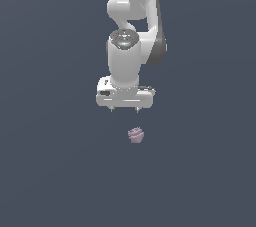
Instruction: Pick up the object and move it to a goal position.
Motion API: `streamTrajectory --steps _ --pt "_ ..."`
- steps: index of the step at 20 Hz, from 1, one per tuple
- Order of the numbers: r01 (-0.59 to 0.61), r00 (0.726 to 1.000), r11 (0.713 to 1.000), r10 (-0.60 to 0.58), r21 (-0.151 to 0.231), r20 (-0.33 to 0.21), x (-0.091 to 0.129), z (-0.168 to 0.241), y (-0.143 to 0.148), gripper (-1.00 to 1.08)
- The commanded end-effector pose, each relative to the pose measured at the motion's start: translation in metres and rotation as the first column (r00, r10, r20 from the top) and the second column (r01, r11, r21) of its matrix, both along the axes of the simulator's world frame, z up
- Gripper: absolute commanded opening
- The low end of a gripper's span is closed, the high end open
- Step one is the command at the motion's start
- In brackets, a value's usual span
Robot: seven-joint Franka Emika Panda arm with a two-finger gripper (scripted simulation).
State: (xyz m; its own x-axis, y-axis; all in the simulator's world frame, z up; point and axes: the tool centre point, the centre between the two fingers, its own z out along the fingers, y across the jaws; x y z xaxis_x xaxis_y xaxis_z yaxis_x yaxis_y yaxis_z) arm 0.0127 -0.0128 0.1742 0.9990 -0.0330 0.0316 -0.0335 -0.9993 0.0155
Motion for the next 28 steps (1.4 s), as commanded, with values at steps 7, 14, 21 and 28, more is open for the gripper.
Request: streamTrajectory --steps 7,14,21,28 --pt "-0.039 0.999 0.999 0.039 0.003 0.001 0.000 -0.001 0.012 1.00" --pt "-0.068 0.998 0.998 0.068 0.005 0.002 -0.001 -0.001 0.021 1.00" --pt "-0.102 0.995 0.995 0.102 0.003 -0.002 0.005 -0.008 0.023 1.00" --pt "-0.210 0.978 0.978 0.210 0.002 -0.014 0.023 -0.031 0.033 1.00"
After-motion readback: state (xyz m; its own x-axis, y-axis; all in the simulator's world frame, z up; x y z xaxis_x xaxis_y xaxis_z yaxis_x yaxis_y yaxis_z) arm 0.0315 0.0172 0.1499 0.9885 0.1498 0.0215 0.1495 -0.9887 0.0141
